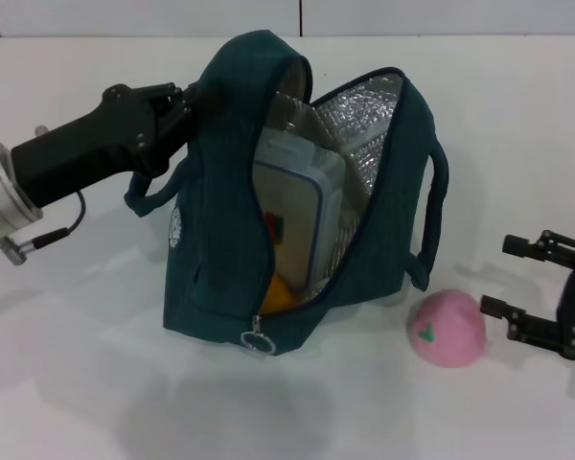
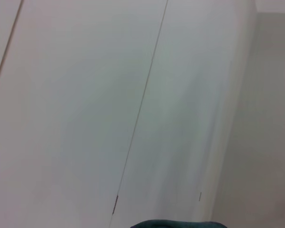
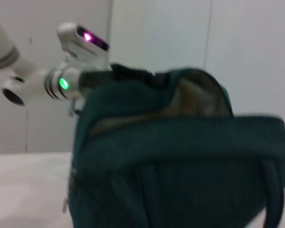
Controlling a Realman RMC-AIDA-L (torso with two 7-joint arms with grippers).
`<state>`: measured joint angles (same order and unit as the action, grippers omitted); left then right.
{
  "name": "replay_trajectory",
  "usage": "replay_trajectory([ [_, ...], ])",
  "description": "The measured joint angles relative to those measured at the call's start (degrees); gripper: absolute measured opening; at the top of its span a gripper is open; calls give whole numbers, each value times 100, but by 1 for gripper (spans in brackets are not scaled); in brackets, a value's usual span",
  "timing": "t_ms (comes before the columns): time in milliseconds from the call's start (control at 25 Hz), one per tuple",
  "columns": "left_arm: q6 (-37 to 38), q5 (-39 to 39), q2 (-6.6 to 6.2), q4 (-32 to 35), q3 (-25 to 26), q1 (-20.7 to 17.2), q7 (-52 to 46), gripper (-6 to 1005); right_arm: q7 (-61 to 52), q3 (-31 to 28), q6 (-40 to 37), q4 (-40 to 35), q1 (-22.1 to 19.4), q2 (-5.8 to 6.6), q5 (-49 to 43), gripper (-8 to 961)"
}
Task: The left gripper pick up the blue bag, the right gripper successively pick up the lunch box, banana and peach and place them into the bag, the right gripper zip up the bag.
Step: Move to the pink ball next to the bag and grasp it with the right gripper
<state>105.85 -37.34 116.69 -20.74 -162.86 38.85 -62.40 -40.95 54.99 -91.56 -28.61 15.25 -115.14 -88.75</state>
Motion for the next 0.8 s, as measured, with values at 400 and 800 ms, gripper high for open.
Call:
replay_trajectory([
  [400, -141, -6, 45, -6, -6, 121, 0, 76, -554, 235, 849, 630, 659, -6, -612, 618],
  [800, -152, -11, 56, -27, -9, 154, 79, 79, -885, 351, 942, 623, 769, 1, -859, 577],
])
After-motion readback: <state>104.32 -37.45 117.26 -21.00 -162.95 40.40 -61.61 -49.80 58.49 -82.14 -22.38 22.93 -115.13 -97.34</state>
